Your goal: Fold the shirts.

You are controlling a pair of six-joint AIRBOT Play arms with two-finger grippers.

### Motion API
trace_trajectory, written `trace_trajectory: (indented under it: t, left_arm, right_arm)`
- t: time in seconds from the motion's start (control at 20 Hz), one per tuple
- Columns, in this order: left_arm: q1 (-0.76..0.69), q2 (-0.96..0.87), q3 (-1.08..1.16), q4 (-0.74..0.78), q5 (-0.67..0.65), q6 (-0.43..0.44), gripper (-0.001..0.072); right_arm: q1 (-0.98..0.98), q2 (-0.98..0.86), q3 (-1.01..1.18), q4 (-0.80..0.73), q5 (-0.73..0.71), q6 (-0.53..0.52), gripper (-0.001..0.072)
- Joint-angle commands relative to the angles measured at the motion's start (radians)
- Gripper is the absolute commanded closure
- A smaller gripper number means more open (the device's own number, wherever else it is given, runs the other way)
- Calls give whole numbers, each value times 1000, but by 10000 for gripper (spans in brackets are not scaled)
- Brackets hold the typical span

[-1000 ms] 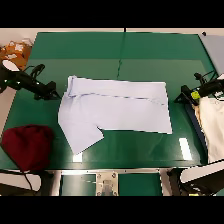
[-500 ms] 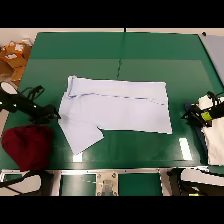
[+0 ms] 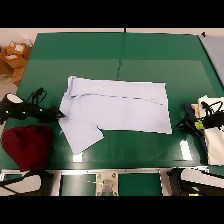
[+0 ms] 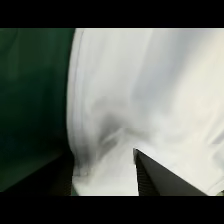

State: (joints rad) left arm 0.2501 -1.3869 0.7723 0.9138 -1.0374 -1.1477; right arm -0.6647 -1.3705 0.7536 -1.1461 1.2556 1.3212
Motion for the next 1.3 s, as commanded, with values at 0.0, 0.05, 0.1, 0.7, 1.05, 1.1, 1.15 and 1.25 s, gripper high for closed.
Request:
trace_trajectory:
  t: [0.0, 0.05, 0.1, 0.7, 1.05, 1.1, 1.15, 1.25]
  left_arm:
    - [-1, -101, 4, -103, -35, 136, 308]
    - [-1, -113, 18, -101, -54, 148, 523]
    - [-1, -113, 33, -102, -61, 158, 644]
    - [-1, -108, 166, -103, -217, 151, 689]
    - [-2, 183, 640, -111, -394, 47, 690]
    - [-2, 242, 742, -111, -383, 35, 689]
    - [-2, 291, 842, -110, -368, 22, 689]
    - [-2, 377, 1044, -107, -318, 21, 689]
  right_arm:
    - [13, -26, -14, 20, 6, -45, 345]
    - [19, -28, -15, 20, 11, -50, 346]
    - [26, -30, -16, 21, 16, -51, 363]
    - [158, -63, 41, 173, 91, -152, 702]
    - [158, 168, 538, 499, 192, -66, 702]
    - [158, 212, 635, 530, 181, -36, 702]
    - [158, 254, 729, 537, 168, -4, 702]
    - [156, 335, 887, 536, 121, 53, 702]
